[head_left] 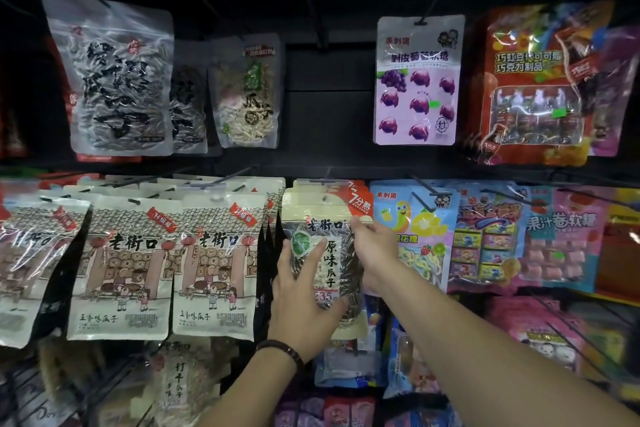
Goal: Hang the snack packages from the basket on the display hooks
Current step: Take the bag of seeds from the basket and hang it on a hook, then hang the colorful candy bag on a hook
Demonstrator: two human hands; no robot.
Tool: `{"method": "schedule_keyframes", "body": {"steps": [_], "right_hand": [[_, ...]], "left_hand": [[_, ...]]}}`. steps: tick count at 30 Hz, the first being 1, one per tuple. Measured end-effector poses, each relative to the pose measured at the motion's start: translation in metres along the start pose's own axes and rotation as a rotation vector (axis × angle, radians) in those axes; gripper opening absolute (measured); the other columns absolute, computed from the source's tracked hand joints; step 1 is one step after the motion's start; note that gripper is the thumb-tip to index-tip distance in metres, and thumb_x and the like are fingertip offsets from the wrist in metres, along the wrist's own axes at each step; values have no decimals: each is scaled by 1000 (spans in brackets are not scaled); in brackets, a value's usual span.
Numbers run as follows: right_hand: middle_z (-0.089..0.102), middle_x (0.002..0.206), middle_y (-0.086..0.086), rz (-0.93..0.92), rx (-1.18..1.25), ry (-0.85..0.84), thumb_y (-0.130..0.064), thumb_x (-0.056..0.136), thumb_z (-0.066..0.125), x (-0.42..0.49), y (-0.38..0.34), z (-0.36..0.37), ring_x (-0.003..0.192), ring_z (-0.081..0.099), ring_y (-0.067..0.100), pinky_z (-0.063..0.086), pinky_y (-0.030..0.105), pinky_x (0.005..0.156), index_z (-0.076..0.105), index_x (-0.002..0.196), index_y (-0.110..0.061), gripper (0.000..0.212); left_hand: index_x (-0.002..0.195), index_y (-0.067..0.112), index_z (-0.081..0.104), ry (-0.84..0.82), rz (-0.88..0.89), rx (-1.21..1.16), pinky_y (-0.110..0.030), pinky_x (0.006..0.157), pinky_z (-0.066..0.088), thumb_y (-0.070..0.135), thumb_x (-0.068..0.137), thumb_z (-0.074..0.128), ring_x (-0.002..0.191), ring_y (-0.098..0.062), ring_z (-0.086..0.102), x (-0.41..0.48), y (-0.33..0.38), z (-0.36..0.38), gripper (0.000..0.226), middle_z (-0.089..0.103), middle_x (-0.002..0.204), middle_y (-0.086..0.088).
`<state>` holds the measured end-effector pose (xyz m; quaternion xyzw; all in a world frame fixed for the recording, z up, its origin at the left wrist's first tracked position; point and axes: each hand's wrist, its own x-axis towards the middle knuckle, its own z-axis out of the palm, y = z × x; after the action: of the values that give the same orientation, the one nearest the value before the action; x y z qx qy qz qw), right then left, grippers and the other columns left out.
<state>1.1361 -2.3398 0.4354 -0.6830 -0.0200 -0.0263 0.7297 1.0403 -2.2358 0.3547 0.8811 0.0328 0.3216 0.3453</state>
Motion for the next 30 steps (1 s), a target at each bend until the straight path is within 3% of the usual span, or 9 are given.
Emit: {"method": "schedule_keyframes", "body": {"steps": [7,10,12,15,18,20,22,26,30], "right_hand": [[66,120,9,-4,-359,-55,-57,106,48,19,-1,0,115,63,38,54,56,103,60,122,-10,51],[62,121,11,-31,-465,-61,-49,107,51,19,-2,-7,120,62,39,55,47,98,58,131,-7,49],[64,112,9,-75,-525,-63,-47,106,55,19,2,-14,107,65,35,54,39,84,60,124,-5,46],[57,79,6,-123,-653,-129,-41,104,59,-5,13,-35,68,57,25,46,36,66,60,93,-6,37],[65,85,5,-208,-785,-218,-36,105,61,-49,37,-69,73,66,29,57,43,69,59,99,-10,27],[72,95,7,-263,-838,-256,-34,104,62,-84,63,-98,85,71,28,60,46,79,64,107,-14,21],[75,94,3,-279,-878,-271,-32,100,66,-115,97,-131,88,71,24,59,42,83,67,105,-17,16],[74,87,-1,-164,-906,-330,-28,97,69,-167,179,-193,82,69,19,55,33,77,67,95,-21,8],[72,85,-3,91,-944,-383,-32,99,68,-207,286,-255,85,70,20,56,33,78,62,85,-24,16]], "left_hand": [[152,63,26,10,-22,-65,-47,122,33,37,85,81,159,-27,14,18,-20,8,91,-13,168,21],[157,52,27,11,-107,-106,-42,122,32,29,87,80,158,-30,19,21,-18,3,92,-11,171,8],[160,46,24,-9,-162,-104,-43,121,37,30,88,80,156,-34,25,17,-18,1,93,-12,171,5],[159,42,25,-21,-215,-95,-45,119,41,34,89,77,150,-40,35,-5,-14,4,87,-9,171,4],[153,27,42,61,-148,-87,-33,119,33,22,92,73,149,-23,34,-54,4,10,68,22,165,-3],[137,20,56,100,-27,-95,-27,110,40,14,90,72,126,-12,48,-96,13,19,50,44,140,0],[123,20,59,30,33,-80,-26,97,47,14,87,72,107,-9,53,-140,12,37,39,49,122,5],[110,25,59,-246,-24,-5,-30,79,45,26,90,68,91,-13,56,-228,-12,91,22,59,107,6],[96,27,59,-549,-220,75,-36,79,52,29,89,66,94,-28,68,-318,-50,149,10,70,99,-3]]}}
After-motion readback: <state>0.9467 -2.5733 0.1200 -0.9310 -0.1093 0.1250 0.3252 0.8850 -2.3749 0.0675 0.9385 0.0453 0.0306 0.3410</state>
